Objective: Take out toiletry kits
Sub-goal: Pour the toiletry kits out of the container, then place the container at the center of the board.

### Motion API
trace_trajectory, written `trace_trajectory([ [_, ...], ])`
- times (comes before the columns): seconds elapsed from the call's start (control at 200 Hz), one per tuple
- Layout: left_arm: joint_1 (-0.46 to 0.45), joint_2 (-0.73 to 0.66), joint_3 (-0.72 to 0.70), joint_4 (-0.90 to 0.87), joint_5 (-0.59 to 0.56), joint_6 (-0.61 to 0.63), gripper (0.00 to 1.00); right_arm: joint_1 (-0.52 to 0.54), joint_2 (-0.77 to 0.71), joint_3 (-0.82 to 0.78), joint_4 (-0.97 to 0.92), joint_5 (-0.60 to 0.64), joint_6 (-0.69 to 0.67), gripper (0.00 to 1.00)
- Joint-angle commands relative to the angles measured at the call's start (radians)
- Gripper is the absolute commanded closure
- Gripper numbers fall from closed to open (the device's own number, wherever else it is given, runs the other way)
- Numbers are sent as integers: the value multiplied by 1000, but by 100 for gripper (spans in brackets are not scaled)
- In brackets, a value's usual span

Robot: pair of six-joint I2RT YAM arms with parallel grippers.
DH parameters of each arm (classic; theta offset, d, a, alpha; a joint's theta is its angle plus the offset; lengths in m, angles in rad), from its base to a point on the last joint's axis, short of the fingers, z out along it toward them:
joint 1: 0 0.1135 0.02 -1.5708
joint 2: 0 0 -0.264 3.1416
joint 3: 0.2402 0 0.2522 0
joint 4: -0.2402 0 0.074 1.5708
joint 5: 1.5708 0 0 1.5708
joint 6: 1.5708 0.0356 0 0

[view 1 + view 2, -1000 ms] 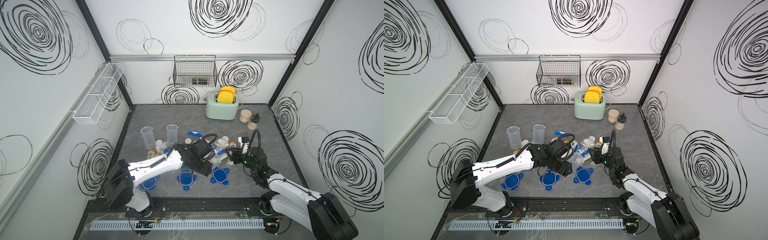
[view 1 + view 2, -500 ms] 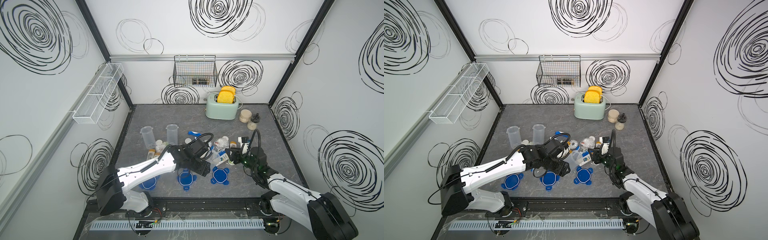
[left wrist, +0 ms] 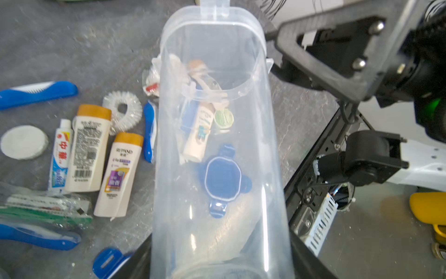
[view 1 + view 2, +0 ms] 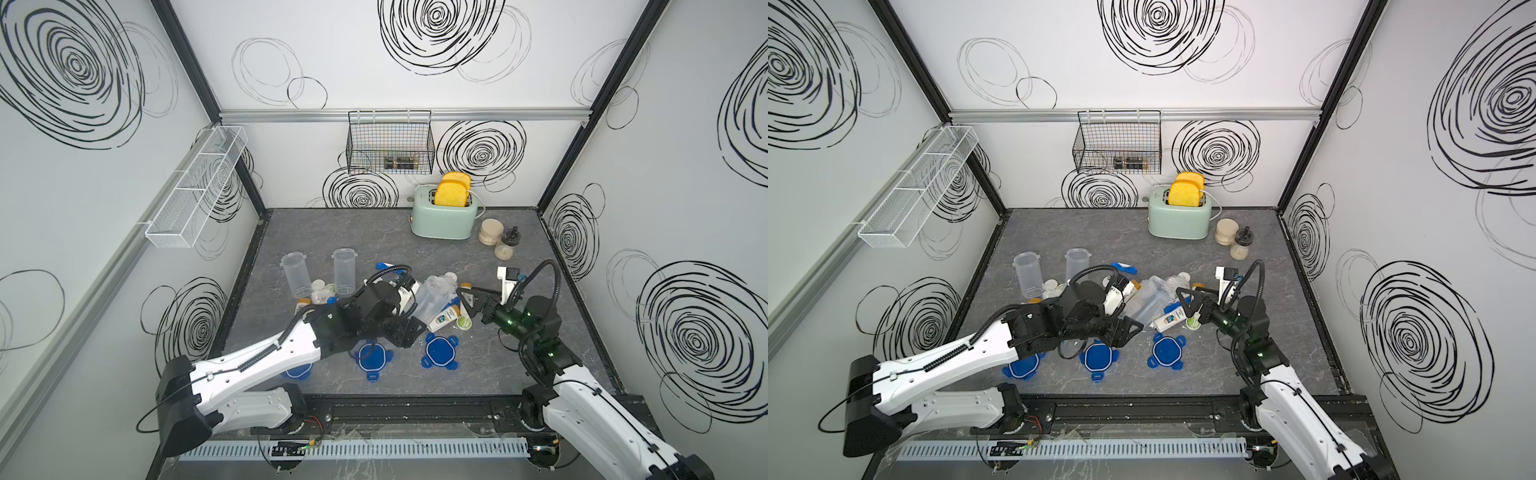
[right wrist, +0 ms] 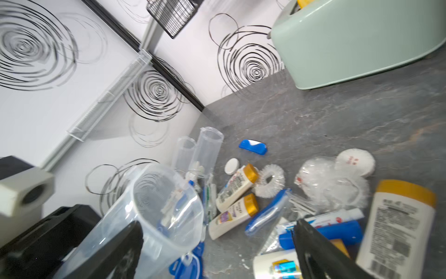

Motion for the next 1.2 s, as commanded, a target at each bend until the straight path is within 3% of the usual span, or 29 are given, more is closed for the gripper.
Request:
trace_trajectory([
  [0.0, 9, -20, -3, 128, -86, 52, 76, -3, -73, -33, -3, -113, 176, 2],
  [0.13, 34, -22, -11, 167, -76, 56, 76, 17, -155, -87, 93, -180, 310, 2],
  [0.255, 55, -13, -24, 191, -55, 49, 76, 83, -168, -79, 131, -145, 324, 2],
  [0.435, 63, 7, -30, 210, -17, 50, 76, 193, -11, -14, 192, -78, 345, 2],
  [0.735, 61, 23, -34, 205, -10, 53, 77, 289, 266, 148, 259, -4, 410, 2],
  [0.901, 55, 29, -35, 203, -18, 53, 77, 302, 352, 242, 191, 37, 425, 0],
  [1.196, 44, 37, -33, 204, -22, 55, 77, 318, 449, 310, 132, 92, 466, 9],
])
